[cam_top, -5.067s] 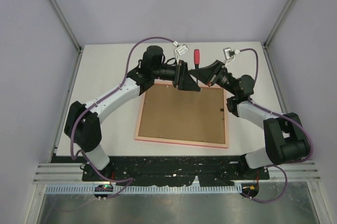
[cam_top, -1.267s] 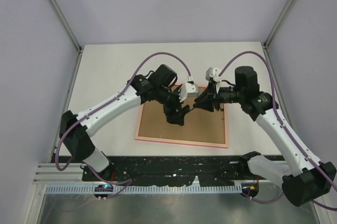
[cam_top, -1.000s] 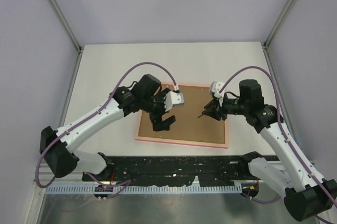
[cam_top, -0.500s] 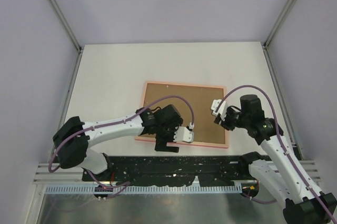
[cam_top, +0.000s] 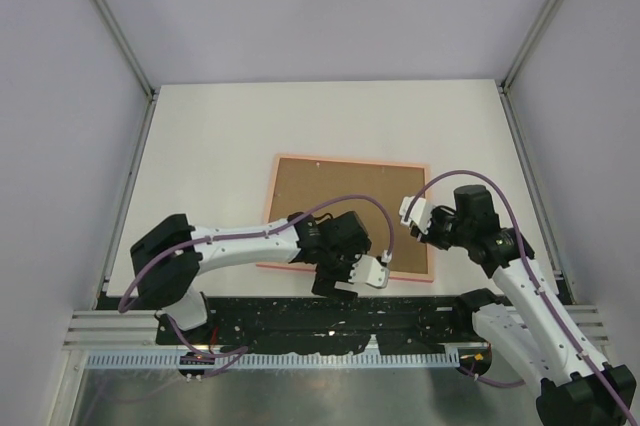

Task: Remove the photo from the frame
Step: Release the photo frame item from the photo frame.

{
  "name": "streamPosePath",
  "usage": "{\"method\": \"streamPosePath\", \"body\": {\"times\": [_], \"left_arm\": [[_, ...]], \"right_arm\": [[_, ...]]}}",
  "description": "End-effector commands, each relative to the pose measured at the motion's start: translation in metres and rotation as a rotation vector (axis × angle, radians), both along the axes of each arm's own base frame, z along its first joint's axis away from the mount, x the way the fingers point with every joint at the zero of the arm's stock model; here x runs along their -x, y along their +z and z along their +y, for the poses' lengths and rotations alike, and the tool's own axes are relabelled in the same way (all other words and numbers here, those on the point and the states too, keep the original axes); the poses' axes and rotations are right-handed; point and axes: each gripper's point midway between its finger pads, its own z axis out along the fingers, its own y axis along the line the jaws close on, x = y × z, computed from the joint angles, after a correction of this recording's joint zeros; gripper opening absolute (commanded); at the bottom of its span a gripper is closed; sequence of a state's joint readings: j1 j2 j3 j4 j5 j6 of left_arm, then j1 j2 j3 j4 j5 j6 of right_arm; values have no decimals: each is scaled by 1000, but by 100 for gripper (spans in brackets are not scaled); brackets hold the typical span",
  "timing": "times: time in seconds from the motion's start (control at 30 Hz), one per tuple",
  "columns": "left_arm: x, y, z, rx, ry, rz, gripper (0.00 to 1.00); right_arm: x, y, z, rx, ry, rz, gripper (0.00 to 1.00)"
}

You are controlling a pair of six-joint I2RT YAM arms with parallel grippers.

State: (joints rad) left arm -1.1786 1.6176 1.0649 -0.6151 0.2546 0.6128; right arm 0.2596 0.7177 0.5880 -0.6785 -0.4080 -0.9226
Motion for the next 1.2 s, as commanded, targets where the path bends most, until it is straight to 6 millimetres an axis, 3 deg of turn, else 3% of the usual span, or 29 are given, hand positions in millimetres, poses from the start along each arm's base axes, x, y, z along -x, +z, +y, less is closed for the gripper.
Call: {"method": "streamPosePath", "body": {"times": [0.0,0.27,0.5,0.77,0.93,1.17], "left_arm": [[2,19,-36,94,-50,0,95],[-4,3,-60,110,5,13,81],[-7,-15,-61,84,35,20,68],[-8,-26,-60,66,54,20,59],[-8,-32,-58,52,66,21,52],[-8,-34,-59,51,81,30,37]], "right_arm": [[-11,6,-6,24,-19,-63,8],[-10,4,-8,13,-23,-62,8],[-12,-3,-6,-17,-25,-66,8],[-21,7,-3,-85,-55,-74,8],[-20,29,0,-147,-69,-71,8],[-21,25,-10,-203,-102,-38,8]]}}
